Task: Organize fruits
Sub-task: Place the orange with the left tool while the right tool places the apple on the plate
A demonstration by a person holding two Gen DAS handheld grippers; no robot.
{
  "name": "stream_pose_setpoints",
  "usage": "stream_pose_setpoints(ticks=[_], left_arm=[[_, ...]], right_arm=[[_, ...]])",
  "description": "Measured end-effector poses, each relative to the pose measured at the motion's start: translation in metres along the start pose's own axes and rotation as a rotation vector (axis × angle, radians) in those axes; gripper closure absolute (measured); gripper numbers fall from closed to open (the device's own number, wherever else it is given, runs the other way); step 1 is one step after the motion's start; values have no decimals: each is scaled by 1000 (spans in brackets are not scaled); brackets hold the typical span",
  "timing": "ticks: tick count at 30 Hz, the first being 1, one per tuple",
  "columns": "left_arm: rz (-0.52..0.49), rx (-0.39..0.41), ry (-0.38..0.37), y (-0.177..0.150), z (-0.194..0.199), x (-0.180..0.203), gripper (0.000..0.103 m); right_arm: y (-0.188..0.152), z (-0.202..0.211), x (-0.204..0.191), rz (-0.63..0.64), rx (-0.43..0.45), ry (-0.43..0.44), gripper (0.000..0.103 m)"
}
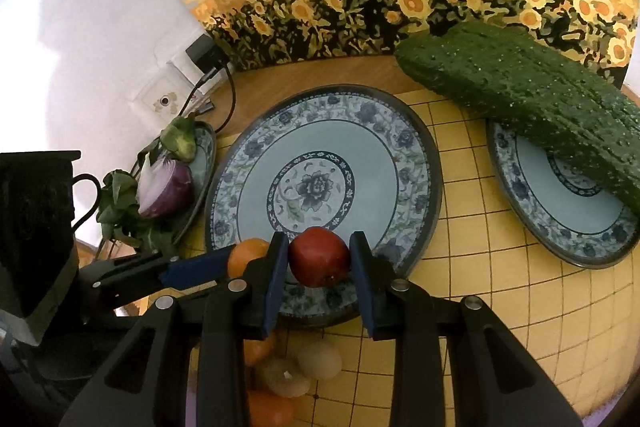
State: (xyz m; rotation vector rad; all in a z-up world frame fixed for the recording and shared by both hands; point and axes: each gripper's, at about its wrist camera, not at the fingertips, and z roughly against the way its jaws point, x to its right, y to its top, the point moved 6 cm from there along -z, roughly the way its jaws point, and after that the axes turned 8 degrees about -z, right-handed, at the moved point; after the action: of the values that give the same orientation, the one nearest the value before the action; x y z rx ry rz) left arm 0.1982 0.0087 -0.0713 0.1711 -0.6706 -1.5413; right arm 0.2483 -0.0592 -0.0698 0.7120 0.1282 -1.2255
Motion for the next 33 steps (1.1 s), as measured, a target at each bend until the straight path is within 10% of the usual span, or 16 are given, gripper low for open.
stream_pose_setpoints(ticks=[33], left_arm=[[-3,11,-27,5,0,0,60]], right_arm=[[3,5,1,-31,13,28,58]])
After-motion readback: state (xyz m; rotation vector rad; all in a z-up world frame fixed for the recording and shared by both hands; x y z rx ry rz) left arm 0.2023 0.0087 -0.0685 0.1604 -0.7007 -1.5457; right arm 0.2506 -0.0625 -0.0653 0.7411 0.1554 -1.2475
